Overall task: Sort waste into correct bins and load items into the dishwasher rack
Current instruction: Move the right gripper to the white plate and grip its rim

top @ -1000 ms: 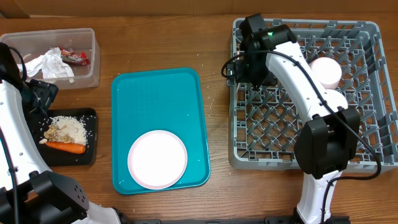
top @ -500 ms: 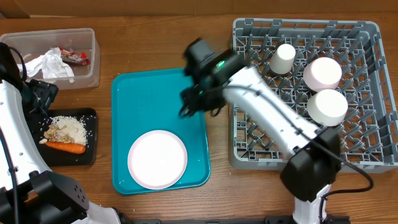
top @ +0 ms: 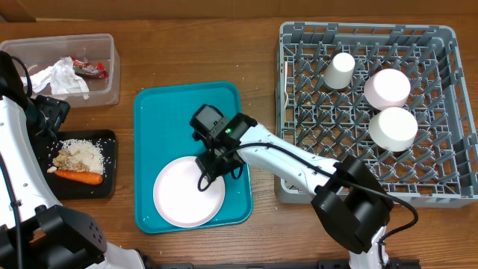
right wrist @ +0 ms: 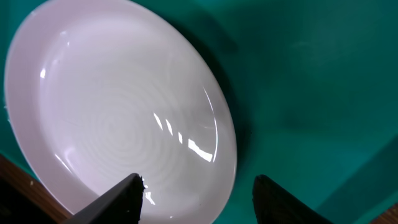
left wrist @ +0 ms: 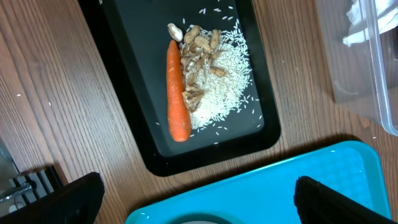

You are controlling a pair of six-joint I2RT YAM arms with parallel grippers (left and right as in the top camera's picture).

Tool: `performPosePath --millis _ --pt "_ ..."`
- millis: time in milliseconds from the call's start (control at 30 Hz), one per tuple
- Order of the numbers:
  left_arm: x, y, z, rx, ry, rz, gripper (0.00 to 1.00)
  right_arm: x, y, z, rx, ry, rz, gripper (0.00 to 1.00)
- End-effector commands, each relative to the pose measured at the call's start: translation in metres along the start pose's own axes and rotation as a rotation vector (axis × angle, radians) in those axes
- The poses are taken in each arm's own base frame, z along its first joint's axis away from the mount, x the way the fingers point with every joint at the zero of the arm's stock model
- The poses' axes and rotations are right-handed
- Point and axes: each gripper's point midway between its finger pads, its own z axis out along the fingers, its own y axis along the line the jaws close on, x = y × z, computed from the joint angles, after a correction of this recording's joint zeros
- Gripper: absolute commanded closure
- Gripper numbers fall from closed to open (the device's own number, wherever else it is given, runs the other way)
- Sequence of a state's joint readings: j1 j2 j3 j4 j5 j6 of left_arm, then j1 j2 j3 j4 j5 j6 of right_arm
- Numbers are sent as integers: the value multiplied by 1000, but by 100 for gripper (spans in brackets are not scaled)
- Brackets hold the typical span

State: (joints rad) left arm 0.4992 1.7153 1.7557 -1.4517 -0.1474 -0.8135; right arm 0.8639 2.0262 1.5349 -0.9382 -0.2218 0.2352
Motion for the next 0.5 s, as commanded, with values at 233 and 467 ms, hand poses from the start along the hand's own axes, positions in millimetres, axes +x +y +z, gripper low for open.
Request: performPosePath --millis 233,467 --pt "-2 0 0 -10 -12 -13 0 23 9 33 -109 115 28 40" --pt "-2 0 0 -11 -13 -13 0 22 10 33 -110 112 28 39"
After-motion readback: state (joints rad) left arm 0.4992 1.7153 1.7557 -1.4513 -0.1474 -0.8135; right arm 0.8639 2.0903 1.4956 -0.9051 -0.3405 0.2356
